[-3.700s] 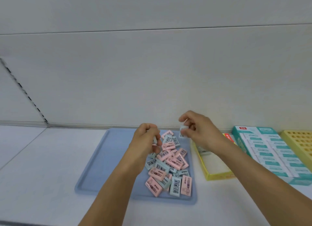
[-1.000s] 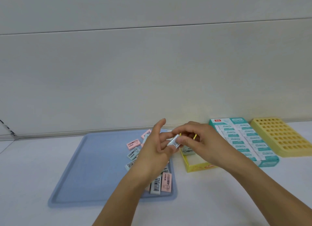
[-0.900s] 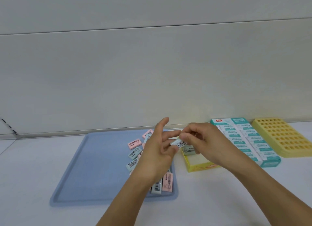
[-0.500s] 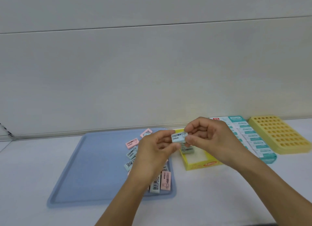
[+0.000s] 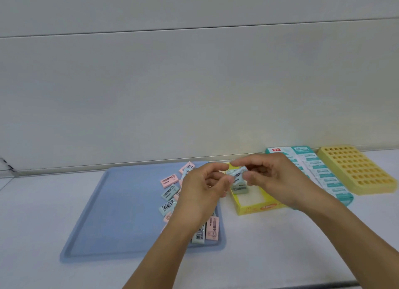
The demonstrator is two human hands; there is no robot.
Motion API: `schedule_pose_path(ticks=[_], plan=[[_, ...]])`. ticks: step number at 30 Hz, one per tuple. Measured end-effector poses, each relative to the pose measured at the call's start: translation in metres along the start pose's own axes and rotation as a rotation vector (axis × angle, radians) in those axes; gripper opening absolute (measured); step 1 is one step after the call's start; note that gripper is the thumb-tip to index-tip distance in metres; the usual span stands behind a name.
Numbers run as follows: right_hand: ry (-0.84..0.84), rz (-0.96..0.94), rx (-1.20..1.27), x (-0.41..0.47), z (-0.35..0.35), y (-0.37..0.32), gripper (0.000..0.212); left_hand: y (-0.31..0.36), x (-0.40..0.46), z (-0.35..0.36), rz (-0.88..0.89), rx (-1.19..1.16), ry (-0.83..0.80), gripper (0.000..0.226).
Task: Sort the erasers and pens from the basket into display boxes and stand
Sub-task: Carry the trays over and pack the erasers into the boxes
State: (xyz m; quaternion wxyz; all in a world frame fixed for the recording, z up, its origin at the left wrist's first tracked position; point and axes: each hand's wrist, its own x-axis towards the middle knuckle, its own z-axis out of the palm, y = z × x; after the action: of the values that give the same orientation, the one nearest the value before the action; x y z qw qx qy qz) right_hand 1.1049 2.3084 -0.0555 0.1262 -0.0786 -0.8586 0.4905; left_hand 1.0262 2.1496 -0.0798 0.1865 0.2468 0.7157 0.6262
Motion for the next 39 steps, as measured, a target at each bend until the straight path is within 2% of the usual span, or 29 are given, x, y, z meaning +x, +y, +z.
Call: schedule_pose_path(ticks=[3,5,6,8,11,15,17,18,20,22,24,26,29,34,37,39], plan=[[0.068,0.008,0.195,0.004,0.006,-0.006,0.035,0.004,0.001,0.002,0.014,0.025,-0.035,0.020],[0.178,0.033,0.310,0.006,0.009,-0.009,0.027,0.010,0.000,0.003,-0.017,-0.055,-0.073,0.018],[0.226,0.028,0.286,0.007,0.010,-0.009,0.021,0.013,0.000,0.003,-0.041,-0.110,-0.084,0.017],[0.256,-0.001,0.138,0.005,0.011,-0.008,0.011,0.018,-0.001,0.004,-0.097,-0.207,-0.078,0.015],[0.213,-0.046,-0.055,0.001,0.012,-0.009,0.010,0.021,0.001,0.005,-0.165,-0.287,-0.049,0.020],[0.240,-0.132,-0.534,0.000,0.015,-0.012,0.009,0.023,0.003,0.008,-0.204,-0.291,-0.049,0.021],[0.270,-0.170,-0.679,0.001,0.017,-0.013,0.009,0.022,0.003,0.009,-0.206,-0.266,-0.066,0.021],[0.265,-0.155,-0.697,0.001,0.015,-0.013,0.010,0.019,0.001,0.009,-0.200,-0.204,-0.066,0.020],[0.200,-0.077,-0.705,0.001,0.007,-0.008,0.012,0.011,-0.001,0.007,-0.120,0.163,-0.038,0.022],[0.045,0.005,-0.750,0.004,-0.005,0.000,0.013,0.001,-0.004,0.004,-0.003,0.577,-0.046,0.043],[-0.147,0.038,-0.825,0.008,-0.011,0.006,0.015,-0.006,-0.007,0.004,0.060,0.806,-0.120,0.072],[-0.286,0.055,-0.868,0.013,-0.010,0.011,0.018,-0.012,-0.007,0.007,0.110,0.962,-0.174,0.088],[-0.343,0.076,-0.825,0.020,-0.006,0.016,0.015,-0.019,-0.004,0.009,0.169,1.072,-0.161,0.097],[-0.292,0.024,-0.804,0.025,0.002,0.025,0.013,-0.027,-0.002,0.007,0.179,1.067,-0.129,0.093],[-0.270,-0.014,-0.777,0.023,0.000,0.023,0.004,-0.029,-0.002,0.008,0.189,1.091,-0.116,0.096],[-0.307,-0.016,-0.823,0.023,-0.006,0.020,0.011,-0.029,-0.002,0.008,0.192,1.092,-0.110,0.097]])
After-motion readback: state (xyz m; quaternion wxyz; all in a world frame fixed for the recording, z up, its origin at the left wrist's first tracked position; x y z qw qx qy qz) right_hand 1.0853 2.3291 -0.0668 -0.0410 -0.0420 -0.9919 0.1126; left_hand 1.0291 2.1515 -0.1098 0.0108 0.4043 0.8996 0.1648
